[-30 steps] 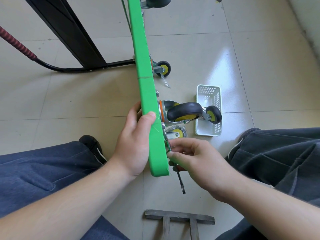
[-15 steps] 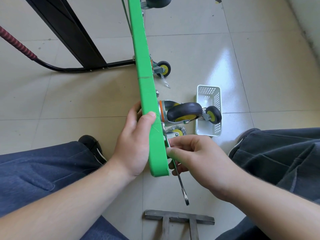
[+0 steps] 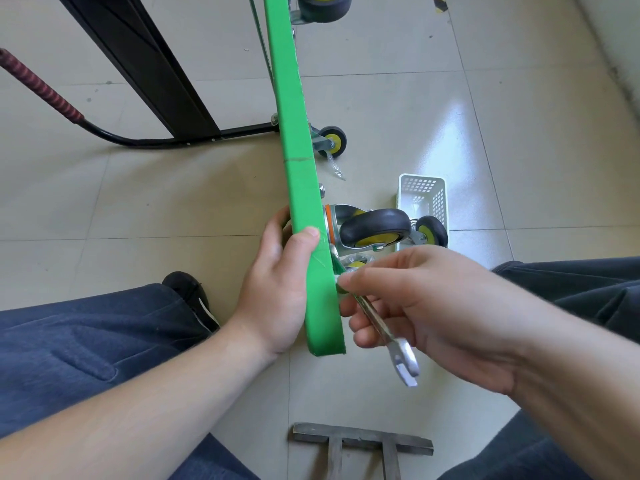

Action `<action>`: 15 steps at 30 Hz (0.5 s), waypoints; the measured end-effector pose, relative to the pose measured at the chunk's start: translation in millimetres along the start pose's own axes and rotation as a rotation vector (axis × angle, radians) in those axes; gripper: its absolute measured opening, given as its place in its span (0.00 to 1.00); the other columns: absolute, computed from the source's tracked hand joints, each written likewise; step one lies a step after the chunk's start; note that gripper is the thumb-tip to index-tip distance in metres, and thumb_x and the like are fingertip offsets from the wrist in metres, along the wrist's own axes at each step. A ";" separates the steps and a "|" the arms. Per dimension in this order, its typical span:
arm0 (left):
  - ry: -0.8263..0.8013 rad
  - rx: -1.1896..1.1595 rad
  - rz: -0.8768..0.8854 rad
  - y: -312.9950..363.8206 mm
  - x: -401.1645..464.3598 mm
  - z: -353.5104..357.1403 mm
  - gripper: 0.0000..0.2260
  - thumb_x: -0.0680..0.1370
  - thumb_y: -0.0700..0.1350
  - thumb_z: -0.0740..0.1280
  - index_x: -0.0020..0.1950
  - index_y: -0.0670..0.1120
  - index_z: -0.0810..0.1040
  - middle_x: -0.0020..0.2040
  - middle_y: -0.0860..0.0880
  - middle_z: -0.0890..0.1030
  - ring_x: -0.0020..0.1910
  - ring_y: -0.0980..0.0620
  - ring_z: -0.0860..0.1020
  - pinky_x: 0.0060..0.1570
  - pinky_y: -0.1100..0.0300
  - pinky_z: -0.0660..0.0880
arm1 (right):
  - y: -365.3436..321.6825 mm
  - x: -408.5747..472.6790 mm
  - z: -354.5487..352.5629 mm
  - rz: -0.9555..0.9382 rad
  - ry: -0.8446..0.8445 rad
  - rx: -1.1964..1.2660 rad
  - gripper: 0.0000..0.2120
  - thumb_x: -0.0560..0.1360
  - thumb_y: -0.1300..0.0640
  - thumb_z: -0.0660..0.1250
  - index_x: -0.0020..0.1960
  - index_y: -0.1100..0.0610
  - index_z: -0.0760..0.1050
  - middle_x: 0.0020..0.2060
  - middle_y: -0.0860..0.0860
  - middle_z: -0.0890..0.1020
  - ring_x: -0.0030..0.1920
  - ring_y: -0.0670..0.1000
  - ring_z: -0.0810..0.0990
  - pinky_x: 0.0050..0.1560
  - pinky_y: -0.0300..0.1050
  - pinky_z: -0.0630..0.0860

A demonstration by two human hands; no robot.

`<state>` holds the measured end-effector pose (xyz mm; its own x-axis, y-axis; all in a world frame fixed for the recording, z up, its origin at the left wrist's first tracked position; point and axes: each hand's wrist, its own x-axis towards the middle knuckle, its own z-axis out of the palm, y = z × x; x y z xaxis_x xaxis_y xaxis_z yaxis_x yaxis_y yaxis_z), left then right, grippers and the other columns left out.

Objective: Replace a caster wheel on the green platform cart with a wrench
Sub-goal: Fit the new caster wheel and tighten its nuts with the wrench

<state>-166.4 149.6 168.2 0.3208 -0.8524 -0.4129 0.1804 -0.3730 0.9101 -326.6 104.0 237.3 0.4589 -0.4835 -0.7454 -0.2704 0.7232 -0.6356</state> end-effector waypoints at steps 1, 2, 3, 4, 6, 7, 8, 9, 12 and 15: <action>-0.002 0.003 -0.001 0.2 0.5 -0.1 0.22 0.75 0.55 0.63 0.67 0.50 0.76 0.45 0.46 0.82 0.41 0.49 0.79 0.40 0.55 0.77 | -2.8 -0.4 -0.3 0.006 -0.010 0.004 0.13 0.79 0.62 0.70 0.52 0.75 0.78 0.38 0.61 0.80 0.29 0.53 0.80 0.32 0.40 0.79; -0.003 0.003 -0.001 0.4 0.9 -0.1 0.22 0.75 0.55 0.63 0.67 0.49 0.76 0.45 0.46 0.82 0.41 0.49 0.80 0.39 0.55 0.77 | -4.6 -0.9 0.3 0.010 -0.014 0.000 0.13 0.79 0.62 0.70 0.52 0.74 0.78 0.38 0.61 0.80 0.29 0.53 0.80 0.32 0.40 0.79; -0.002 0.004 -0.002 0.5 1.1 0.0 0.22 0.75 0.55 0.63 0.67 0.49 0.76 0.46 0.46 0.82 0.41 0.49 0.80 0.40 0.55 0.77 | -5.7 -1.0 0.4 0.011 -0.016 -0.008 0.12 0.79 0.62 0.70 0.50 0.73 0.79 0.38 0.61 0.80 0.29 0.53 0.80 0.32 0.40 0.79; -0.002 0.001 -0.002 0.6 0.8 0.3 0.22 0.75 0.55 0.63 0.67 0.49 0.76 0.46 0.45 0.82 0.42 0.48 0.80 0.41 0.54 0.77 | -6.0 -1.4 0.7 0.011 -0.016 -0.014 0.10 0.79 0.62 0.70 0.48 0.70 0.79 0.38 0.60 0.80 0.29 0.53 0.80 0.32 0.40 0.79; -0.003 -0.016 -0.001 1.3 0.0 1.5 0.22 0.75 0.54 0.63 0.68 0.49 0.75 0.49 0.42 0.82 0.44 0.46 0.80 0.40 0.56 0.79 | -5.3 -1.6 -0.6 0.009 -0.014 -0.019 0.09 0.78 0.62 0.70 0.47 0.69 0.79 0.37 0.60 0.79 0.29 0.53 0.79 0.31 0.41 0.79; -0.004 -0.025 0.000 1.8 -0.6 2.0 0.22 0.76 0.54 0.63 0.68 0.49 0.75 0.51 0.39 0.83 0.45 0.45 0.80 0.40 0.56 0.79 | -4.0 -1.8 -2.1 0.010 -0.015 -0.025 0.10 0.78 0.62 0.70 0.48 0.71 0.79 0.37 0.60 0.80 0.29 0.53 0.79 0.31 0.41 0.79; -0.003 -0.027 0.003 1.9 -0.8 2.1 0.23 0.76 0.54 0.64 0.69 0.49 0.75 0.54 0.37 0.83 0.46 0.44 0.80 0.41 0.54 0.80 | -2.6 -2.5 -3.4 0.015 -0.017 -0.036 0.12 0.78 0.62 0.71 0.49 0.73 0.79 0.37 0.60 0.80 0.29 0.53 0.79 0.31 0.41 0.79; -0.002 -0.022 0.009 2.1 -1.1 2.0 0.23 0.75 0.55 0.65 0.69 0.49 0.75 0.56 0.36 0.82 0.47 0.44 0.80 0.44 0.51 0.80 | -0.8 -3.3 -4.8 0.020 -0.021 -0.048 0.13 0.77 0.61 0.71 0.50 0.74 0.79 0.37 0.60 0.81 0.29 0.54 0.80 0.32 0.41 0.80; 0.009 0.006 0.015 1.6 -1.1 0.9 0.24 0.73 0.58 0.66 0.68 0.52 0.76 0.58 0.39 0.83 0.52 0.41 0.82 0.56 0.40 0.78 | 2.7 -7.9 -7.9 0.039 -0.039 -0.063 0.13 0.76 0.60 0.73 0.50 0.72 0.81 0.38 0.59 0.82 0.31 0.54 0.81 0.33 0.42 0.80; 0.028 0.023 0.005 2.2 -1.4 1.0 0.22 0.75 0.56 0.64 0.68 0.52 0.76 0.58 0.42 0.84 0.59 0.37 0.81 0.61 0.38 0.76 | 6.1 -13.3 -12.9 0.046 -0.049 -0.077 0.11 0.75 0.61 0.73 0.49 0.69 0.82 0.38 0.59 0.84 0.32 0.55 0.81 0.33 0.44 0.81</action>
<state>-167.5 149.6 170.8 0.3478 -0.8437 -0.4089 0.1571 -0.3775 0.9126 -345.2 108.4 240.7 0.4847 -0.4245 -0.7648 -0.3557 0.7031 -0.6157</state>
